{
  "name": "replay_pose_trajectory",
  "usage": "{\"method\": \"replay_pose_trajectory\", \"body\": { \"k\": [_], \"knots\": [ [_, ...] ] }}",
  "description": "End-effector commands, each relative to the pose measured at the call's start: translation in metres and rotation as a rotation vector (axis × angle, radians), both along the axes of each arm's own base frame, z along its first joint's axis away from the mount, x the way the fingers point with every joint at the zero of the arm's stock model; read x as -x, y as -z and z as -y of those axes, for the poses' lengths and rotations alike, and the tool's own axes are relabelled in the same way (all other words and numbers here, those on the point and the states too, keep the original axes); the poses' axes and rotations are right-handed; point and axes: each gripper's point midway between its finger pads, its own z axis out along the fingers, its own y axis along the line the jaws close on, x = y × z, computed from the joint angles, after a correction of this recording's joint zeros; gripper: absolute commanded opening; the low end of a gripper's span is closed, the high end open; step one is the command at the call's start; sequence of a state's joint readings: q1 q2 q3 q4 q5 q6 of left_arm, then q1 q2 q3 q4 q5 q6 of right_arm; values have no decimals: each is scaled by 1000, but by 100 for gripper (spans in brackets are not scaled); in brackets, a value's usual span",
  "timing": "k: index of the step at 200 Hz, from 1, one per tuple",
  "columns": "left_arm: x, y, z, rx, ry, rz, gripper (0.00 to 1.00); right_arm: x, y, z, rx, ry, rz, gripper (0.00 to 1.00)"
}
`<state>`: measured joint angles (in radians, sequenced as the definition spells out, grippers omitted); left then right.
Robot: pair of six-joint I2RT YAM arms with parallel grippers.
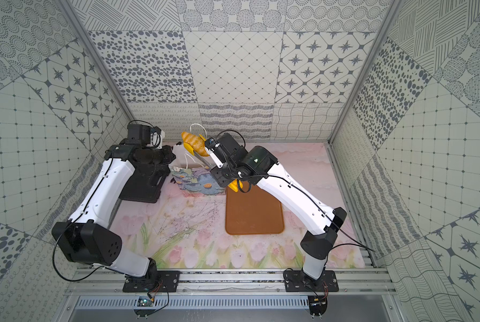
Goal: Pack bread into a paper bag
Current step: Place the fake bread in the paper bag.
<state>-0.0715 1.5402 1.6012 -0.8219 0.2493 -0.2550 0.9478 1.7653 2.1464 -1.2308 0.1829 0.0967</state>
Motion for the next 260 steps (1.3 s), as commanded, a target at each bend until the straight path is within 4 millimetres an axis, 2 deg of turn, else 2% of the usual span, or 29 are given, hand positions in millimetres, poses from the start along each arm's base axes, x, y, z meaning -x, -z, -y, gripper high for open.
{"method": "replay_pose_trajectory", "body": {
  "k": [1,168,260],
  "knots": [
    [-1,1,1,-7,16,8,12,-6,-16,-12,-67,-8,50,54],
    [-3,0,2,-4,18,8,12,-9,5,-8,1,15,26,56],
    [-3,2,3,-3,23,5,13,-13,9,-6,26,25,28,57]
  ]
}}
